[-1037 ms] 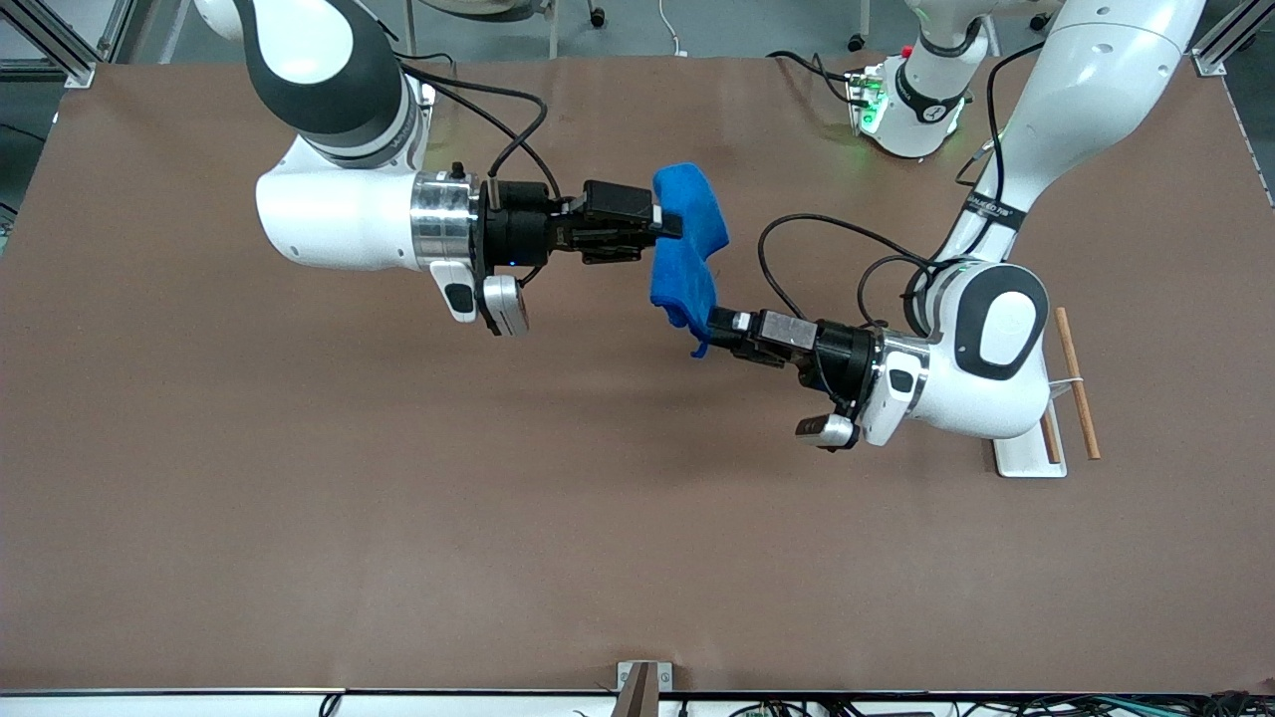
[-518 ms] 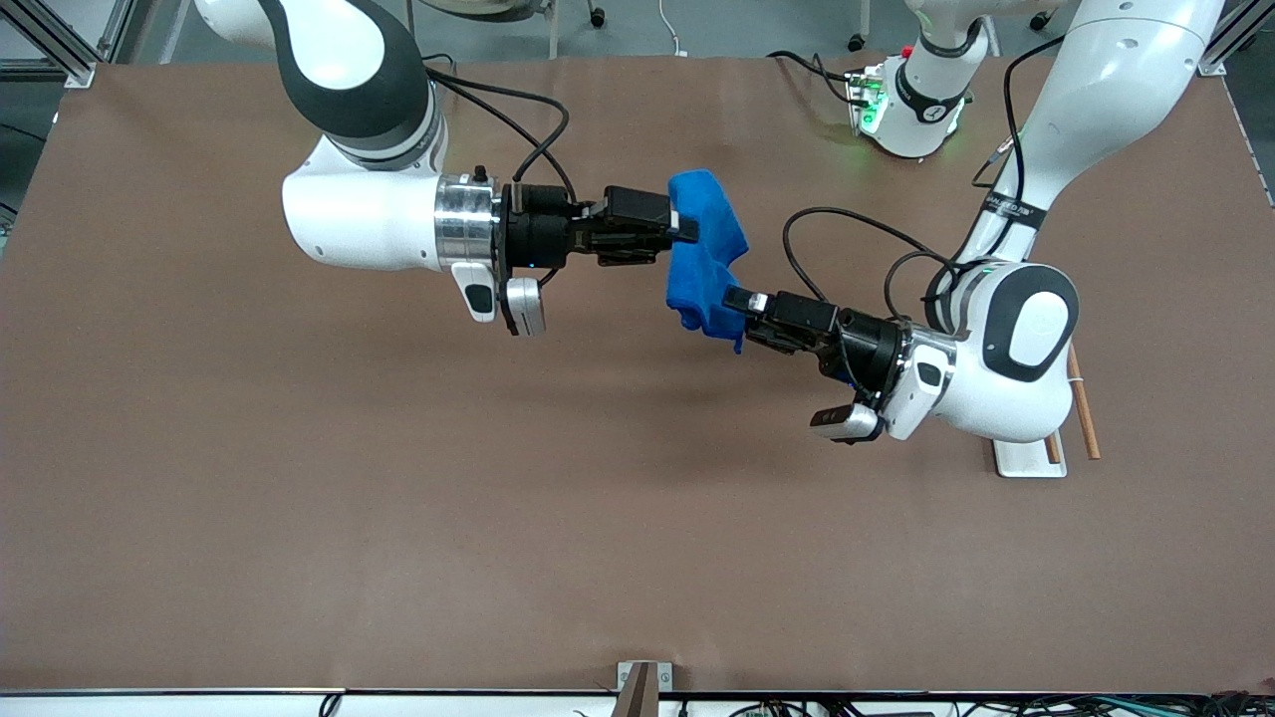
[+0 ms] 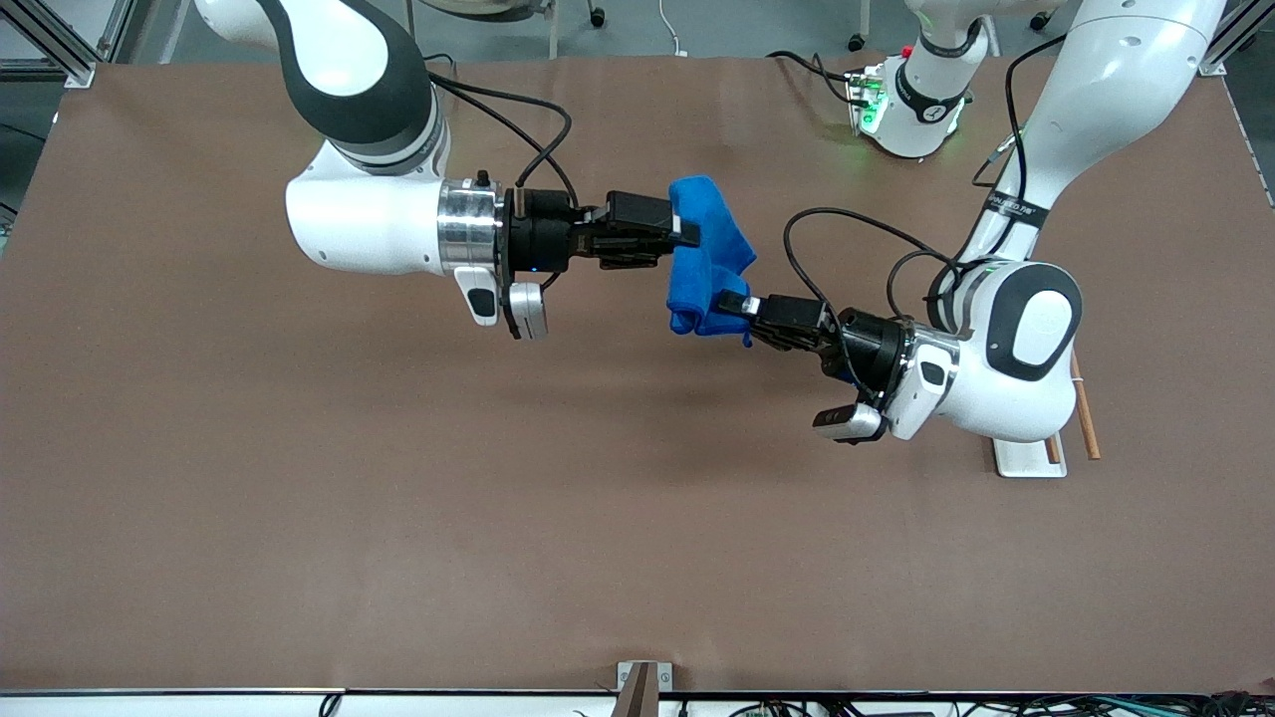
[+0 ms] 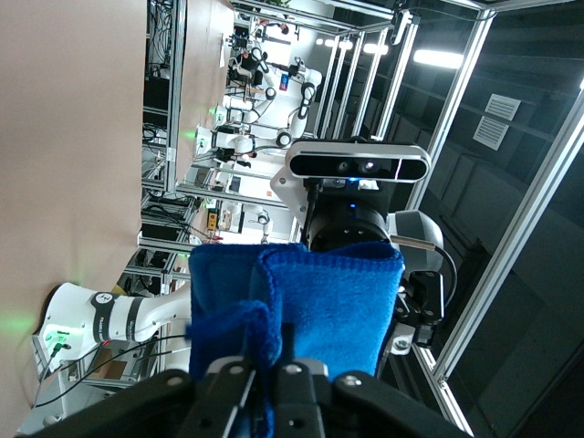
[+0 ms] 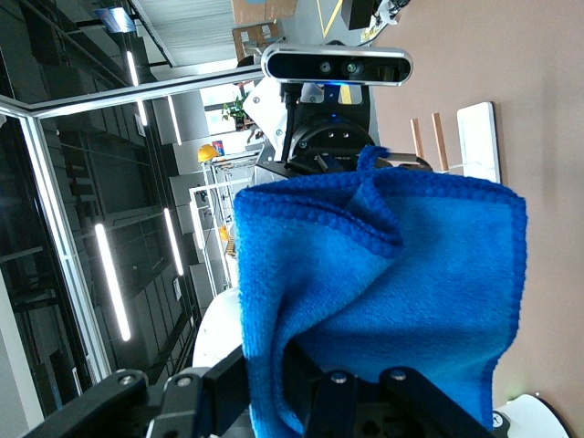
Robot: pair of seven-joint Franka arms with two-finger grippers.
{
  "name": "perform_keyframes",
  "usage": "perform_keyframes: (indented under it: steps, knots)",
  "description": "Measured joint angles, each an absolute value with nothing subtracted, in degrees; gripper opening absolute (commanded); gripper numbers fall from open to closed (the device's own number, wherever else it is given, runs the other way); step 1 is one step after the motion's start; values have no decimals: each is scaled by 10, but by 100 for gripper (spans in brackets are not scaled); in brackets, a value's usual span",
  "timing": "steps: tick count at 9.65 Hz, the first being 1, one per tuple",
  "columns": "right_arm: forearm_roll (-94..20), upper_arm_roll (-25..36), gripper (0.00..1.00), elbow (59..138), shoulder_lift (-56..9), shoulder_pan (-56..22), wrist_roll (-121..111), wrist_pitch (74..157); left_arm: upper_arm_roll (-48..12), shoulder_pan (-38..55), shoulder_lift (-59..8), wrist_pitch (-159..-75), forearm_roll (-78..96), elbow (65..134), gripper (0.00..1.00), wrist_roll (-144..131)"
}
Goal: Right arm passes towel to left arm to hang
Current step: 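Grasp the hanging towel corner with the left gripper, then open the right gripper to release the towel to the left gripper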
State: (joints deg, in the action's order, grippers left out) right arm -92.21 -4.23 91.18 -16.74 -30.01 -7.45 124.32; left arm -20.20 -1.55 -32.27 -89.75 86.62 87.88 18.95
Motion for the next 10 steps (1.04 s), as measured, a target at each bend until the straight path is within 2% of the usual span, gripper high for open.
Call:
perform_keyframes:
  steps: [1, 2, 3, 6, 10]
  knots:
    - [-922, -42, 0, 912, -167, -300, -74, 1243, -201, -16, -323, -901, 866, 879, 0, 190]
    - [-922, -42, 7, 912, -167, -300, -74, 1243, -199, -17, -322, -910, 865, 878, 0, 190]
    - [-922, -42, 99, 912, -167, -300, -74, 1244, -198, -18, -321, -922, 847, 874, 0, 182]
    - [-912, -32, 100, 911, -168, -299, -75, 1247, -197, -34, -309, -934, 761, 827, 0, 93]
    - [-742, -25, 100, 911, -168, -268, -77, 1249, -194, -45, -307, -936, 725, 819, 0, 58]
